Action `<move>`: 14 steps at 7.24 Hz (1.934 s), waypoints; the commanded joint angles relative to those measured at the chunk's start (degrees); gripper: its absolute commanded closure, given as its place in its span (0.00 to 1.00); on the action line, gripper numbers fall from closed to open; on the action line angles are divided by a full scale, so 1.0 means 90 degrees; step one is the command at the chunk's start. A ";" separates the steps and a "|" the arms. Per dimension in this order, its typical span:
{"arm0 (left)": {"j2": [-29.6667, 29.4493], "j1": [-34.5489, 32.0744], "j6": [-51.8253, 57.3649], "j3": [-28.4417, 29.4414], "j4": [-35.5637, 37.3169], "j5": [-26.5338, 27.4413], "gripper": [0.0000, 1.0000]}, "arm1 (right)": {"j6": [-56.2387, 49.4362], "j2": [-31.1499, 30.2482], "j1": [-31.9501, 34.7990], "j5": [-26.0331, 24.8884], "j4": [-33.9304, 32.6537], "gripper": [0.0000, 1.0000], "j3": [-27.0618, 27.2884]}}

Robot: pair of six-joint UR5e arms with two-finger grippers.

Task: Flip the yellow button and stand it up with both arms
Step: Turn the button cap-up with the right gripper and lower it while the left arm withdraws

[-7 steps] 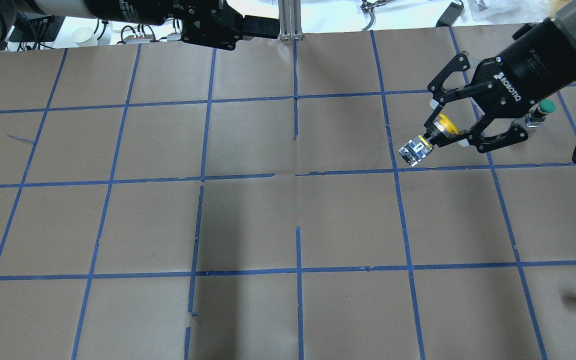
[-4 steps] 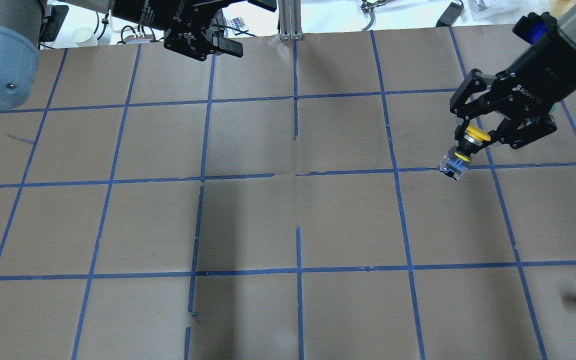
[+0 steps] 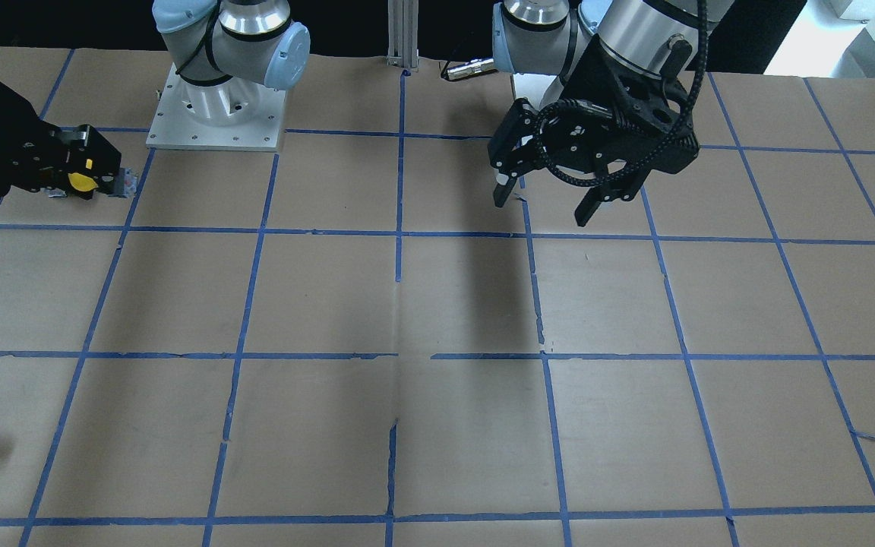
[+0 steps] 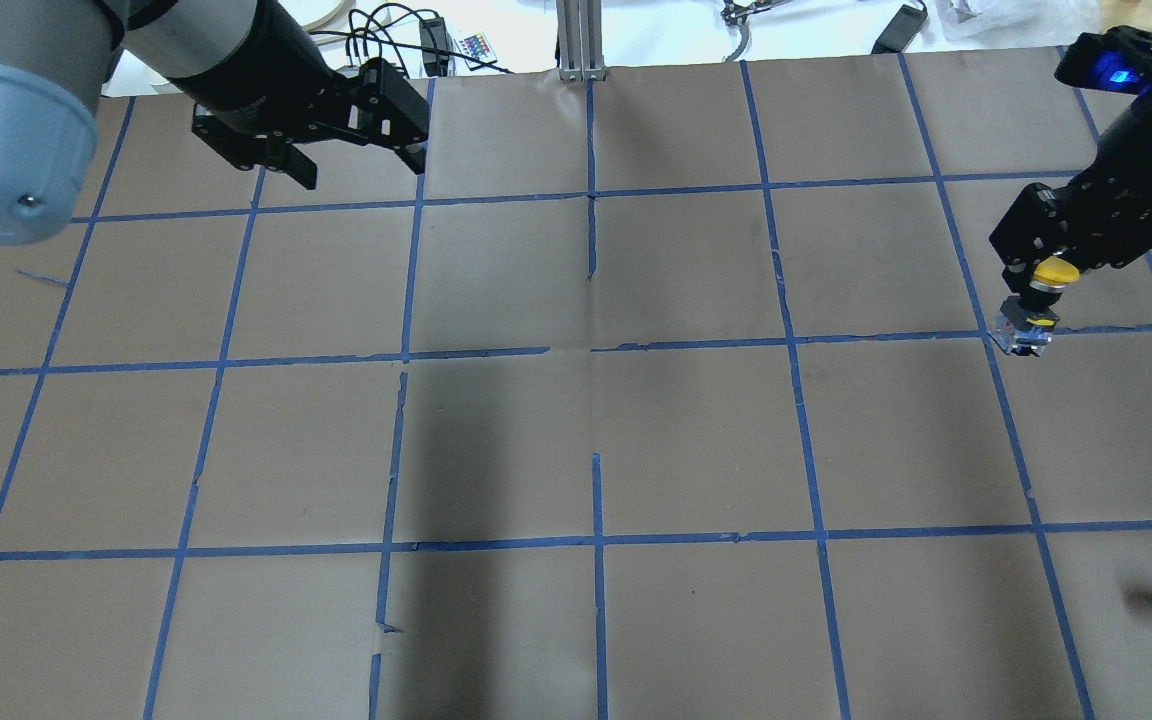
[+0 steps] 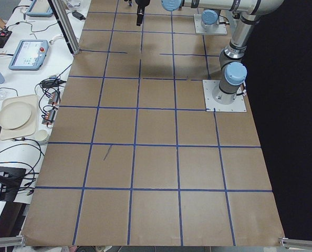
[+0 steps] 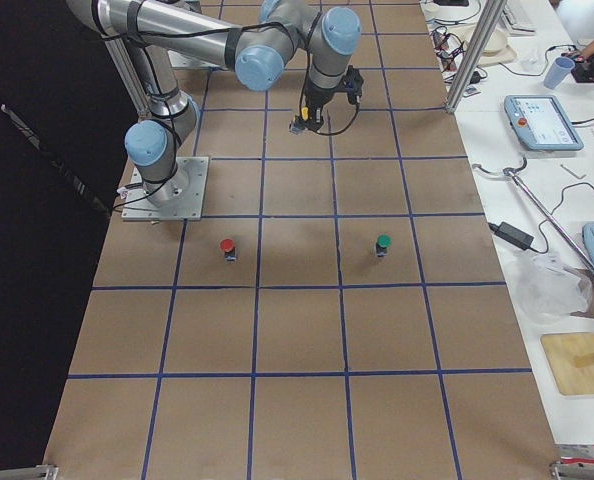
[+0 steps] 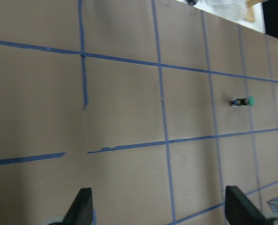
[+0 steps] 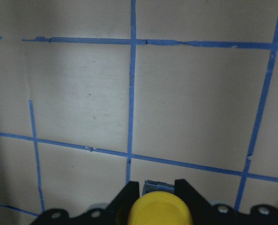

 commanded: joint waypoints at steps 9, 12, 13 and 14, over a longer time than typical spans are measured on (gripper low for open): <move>-0.0150 0.0524 0.1063 0.0472 -0.1079 0.0628 0.00 | -0.9147 0.0117 -0.2358 0.0601 -0.3525 0.93 0.2193; -0.0238 0.0554 0.0654 0.0511 -0.1069 0.0657 0.00 | -1.0450 0.0906 -0.2739 0.0613 -0.3486 0.93 0.2164; -0.0229 0.0564 0.0662 0.0521 -0.1079 0.0667 0.00 | -1.0500 0.1112 -0.2867 0.0623 -0.3477 0.93 0.2125; -0.0228 0.0564 0.0662 0.0473 -0.1089 0.0667 0.00 | -1.0501 0.1172 -0.2878 0.0613 -0.3486 0.92 0.2115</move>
